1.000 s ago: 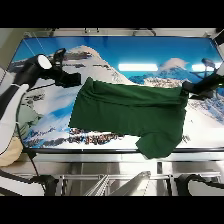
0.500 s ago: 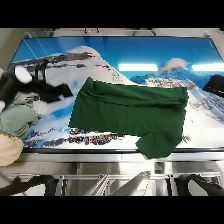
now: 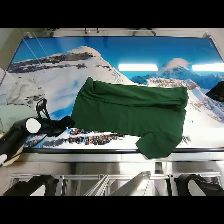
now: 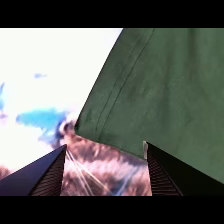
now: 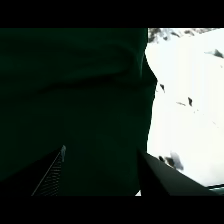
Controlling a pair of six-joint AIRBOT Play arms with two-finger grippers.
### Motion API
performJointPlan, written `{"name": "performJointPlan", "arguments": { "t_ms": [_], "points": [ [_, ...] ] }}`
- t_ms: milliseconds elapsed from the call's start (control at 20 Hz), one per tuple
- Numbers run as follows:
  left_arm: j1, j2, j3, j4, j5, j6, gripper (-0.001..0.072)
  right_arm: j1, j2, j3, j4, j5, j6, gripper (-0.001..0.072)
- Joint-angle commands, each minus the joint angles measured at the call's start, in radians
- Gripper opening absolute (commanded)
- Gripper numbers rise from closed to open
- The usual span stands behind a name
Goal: Fold the shirts.
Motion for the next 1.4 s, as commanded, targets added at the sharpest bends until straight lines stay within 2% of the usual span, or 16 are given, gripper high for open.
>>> {"name": "performJointPlan", "arguments": {
  "t_ms": [0,350,400,550,600,850,1050,1200,1350],
  "points": [
    [-0.015,-0.021,-0.035,-0.067,0.075,-0.027,0.0536,0.000,0.006,-0.002,0.025,0.006,0.000,0.0514],
    [-0.101,-0.291,0.206,-0.058,0.016,-0.026,0.0533,0.000,0.010,-0.002,0.024,0.044,-0.001,0.0514],
    [-0.113,-0.323,0.233,-0.055,-0.019,-0.025,0.0496,-0.003,0.011,-0.002,0.022,0.051,-0.004,0.0514],
    [-0.120,-0.350,0.256,-0.055,-0.049,0.007,0.0108,-0.003,0.011,-0.003,0.005,0.081,-0.005,0.0514],
    [-0.119,-0.337,0.248,-0.053,-0.041,0.026,0.0016,-0.005,0.012,-0.006,0.002,0.088,-0.008,0.0514],
    [-0.118,-0.229,0.195,-0.053,-0.022,0.080,0.0016,-0.159,0.075,-0.183,0.011,0.145,-0.049,0.0514],
    [-0.118,-0.155,0.194,-0.004,-0.029,0.117,0.0016,-0.335,0.112,-0.488,0.048,0.097,-0.049,0.0517],
    [-0.117,-0.122,0.193,0.069,-0.056,0.118,0.0016,-0.350,0.112,-0.669,0.072,0.008,-0.042,0.0517],
    [-0.118,-0.119,0.193,0.077,-0.068,0.118,0.0016,-0.348,0.112,-0.766,0.188,-0.062,-0.050,0.0515]
  ]
}}
